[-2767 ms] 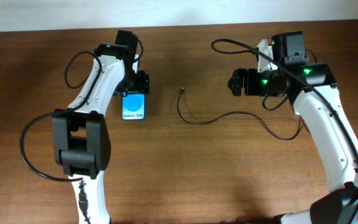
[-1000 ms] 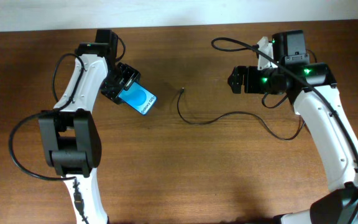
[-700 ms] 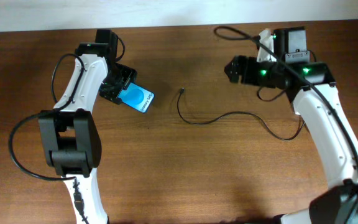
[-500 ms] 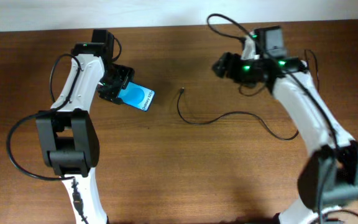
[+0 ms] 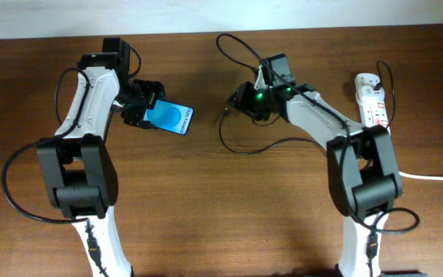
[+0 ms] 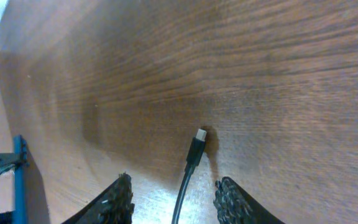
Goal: Plug charger to phone and switch on socket
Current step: 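Grasp the black cable's USB-C end with the right gripper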
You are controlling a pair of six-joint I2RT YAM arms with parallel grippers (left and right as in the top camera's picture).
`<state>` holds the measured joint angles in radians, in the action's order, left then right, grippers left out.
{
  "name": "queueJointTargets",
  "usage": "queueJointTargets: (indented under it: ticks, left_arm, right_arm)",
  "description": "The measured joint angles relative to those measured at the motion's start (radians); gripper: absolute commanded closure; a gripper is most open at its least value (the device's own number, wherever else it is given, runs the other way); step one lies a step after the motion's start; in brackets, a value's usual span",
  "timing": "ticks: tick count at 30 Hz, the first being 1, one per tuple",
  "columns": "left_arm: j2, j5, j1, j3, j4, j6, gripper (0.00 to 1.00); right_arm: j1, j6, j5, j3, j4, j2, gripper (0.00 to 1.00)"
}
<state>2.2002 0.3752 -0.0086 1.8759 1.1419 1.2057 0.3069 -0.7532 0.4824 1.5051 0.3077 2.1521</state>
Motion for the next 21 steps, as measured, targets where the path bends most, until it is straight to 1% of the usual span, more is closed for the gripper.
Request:
queueJointTargets:
  ticks: [9,17,21]
  left_arm:
    - [0.0,0.004,0.0,0.0,0.003,0.0,1.0]
    - [0.0,0.004,0.0,0.0,0.018,0.0,1.0]
    - [0.0,0.004,0.0,0.0,0.019,0.0,1.0]
  right_arm:
    - [0.031,-0.034,0.032,0.0,-0.054,0.076,0.59]
    - [0.044,-0.063,0.055,0.003,-0.078,0.1,0.66]
    - [0.047,-0.064,0.055,0.003,-0.076,0.106,0.84]
